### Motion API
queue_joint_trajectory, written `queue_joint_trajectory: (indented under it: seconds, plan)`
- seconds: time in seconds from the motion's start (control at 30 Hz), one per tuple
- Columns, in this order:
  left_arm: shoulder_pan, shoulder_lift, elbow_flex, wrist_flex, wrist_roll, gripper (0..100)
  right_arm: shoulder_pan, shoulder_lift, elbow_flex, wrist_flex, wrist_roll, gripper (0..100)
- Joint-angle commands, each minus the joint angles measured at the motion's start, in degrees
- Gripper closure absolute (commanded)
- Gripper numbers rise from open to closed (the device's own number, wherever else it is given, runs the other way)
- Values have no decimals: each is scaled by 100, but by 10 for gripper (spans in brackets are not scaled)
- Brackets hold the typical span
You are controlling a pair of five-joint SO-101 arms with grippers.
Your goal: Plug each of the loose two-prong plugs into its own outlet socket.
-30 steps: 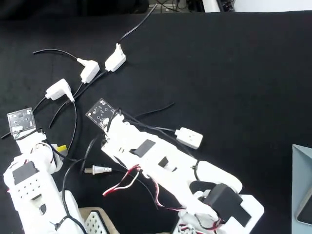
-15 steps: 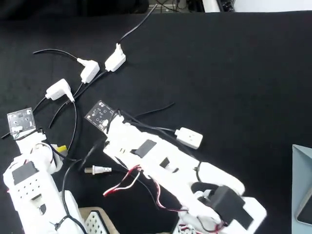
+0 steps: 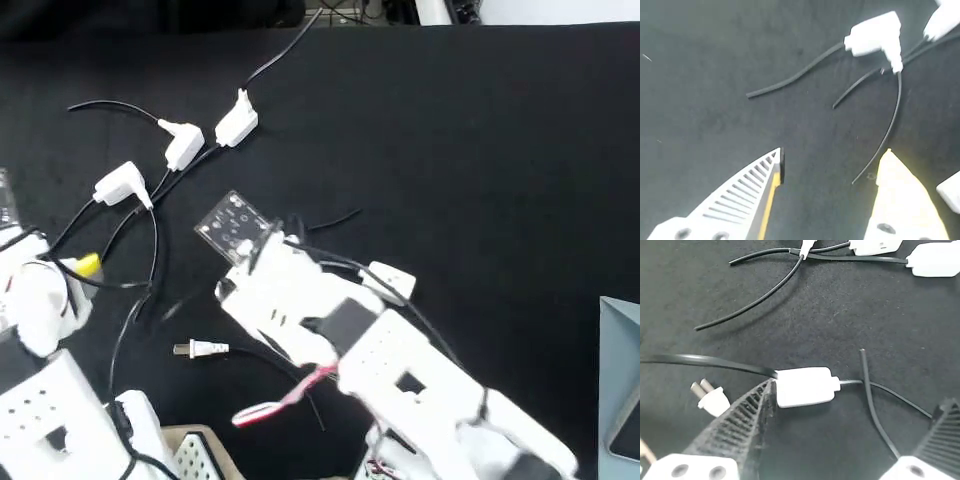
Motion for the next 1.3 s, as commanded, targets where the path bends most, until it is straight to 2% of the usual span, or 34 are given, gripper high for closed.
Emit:
queue_joint_trajectory:
  seconds: [0.0,0.1,0.23,0.33,0.43,0.53,0.67,0.8,0.93,1.07,1.27]
  plan:
    - [259,-18,-1420,563,26,692,378,-1332,-207,1231,-141,587]
    - [690,-18,-1903,791,44,692,949,-2105,-180,1890,-510,740]
    - [1727,-9,-2202,993,53,695,1952,-3002,-163,2295,-571,984]
    - [2536,0,-2105,1037,62,696,2716,-3530,-48,2585,-563,958]
    - [3336,0,-1745,1029,62,697,3314,-3873,171,2611,-563,985]
    - [4180,0,-1218,958,62,693,3490,-4057,365,2558,-563,984]
    - [5121,0,-66,352,70,693,3499,-4101,602,2295,-563,984]
    - [5402,255,1332,-607,70,693,3508,-4101,690,2277,-466,984]
    - [5420,791,2202,-1697,62,697,3490,-4101,752,2259,-413,984]
    - [5446,1407,2457,-2321,62,709,3481,-4101,760,2259,-413,984]
    - [5859,2004,2440,-2708,62,755,3473,-4101,787,2242,-413,984]
